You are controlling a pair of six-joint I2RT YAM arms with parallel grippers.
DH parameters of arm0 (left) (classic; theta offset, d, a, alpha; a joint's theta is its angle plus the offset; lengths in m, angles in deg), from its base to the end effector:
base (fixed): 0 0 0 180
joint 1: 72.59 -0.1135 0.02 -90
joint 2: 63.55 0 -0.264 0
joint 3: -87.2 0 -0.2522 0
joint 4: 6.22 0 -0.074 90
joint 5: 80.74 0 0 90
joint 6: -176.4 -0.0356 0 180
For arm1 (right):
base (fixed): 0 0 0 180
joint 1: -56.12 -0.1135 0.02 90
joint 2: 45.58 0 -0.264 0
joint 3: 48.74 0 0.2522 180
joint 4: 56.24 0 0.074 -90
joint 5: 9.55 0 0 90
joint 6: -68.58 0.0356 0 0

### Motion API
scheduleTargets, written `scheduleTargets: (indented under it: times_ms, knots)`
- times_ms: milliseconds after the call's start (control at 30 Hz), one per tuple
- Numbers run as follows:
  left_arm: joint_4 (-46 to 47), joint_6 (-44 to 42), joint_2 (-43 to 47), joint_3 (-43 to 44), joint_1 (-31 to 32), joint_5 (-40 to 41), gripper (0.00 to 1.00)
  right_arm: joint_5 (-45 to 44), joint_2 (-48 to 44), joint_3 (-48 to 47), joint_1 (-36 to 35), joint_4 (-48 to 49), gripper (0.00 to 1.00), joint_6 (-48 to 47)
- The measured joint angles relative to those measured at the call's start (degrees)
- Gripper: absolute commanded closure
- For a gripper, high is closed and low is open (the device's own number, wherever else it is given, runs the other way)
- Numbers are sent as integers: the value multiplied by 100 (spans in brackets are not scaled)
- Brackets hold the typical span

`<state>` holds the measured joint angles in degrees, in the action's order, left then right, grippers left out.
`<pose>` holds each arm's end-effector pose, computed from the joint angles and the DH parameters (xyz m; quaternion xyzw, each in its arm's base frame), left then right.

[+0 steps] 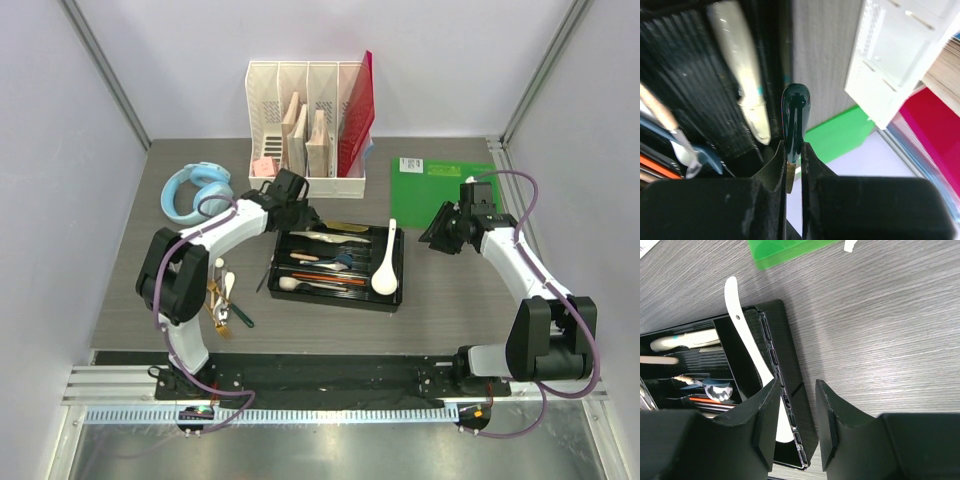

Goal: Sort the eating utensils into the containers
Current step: Place the knife in the storage box.

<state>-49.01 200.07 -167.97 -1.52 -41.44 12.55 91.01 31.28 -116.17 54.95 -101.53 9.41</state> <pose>0.3371 -0.2014 0.2211 -0.6366 0.7129 -0.2708 0.1147 0.2715 0.0121 0.2403 0.2159 0.9245 0.1675 0.2659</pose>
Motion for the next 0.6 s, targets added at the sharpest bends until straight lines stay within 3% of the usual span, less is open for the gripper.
scheduleTargets:
  times_ms: [600]
  knots:
    - [46, 13, -17, -619, -4, -369, 100, 2, 0, 24, 0, 17, 60, 74]
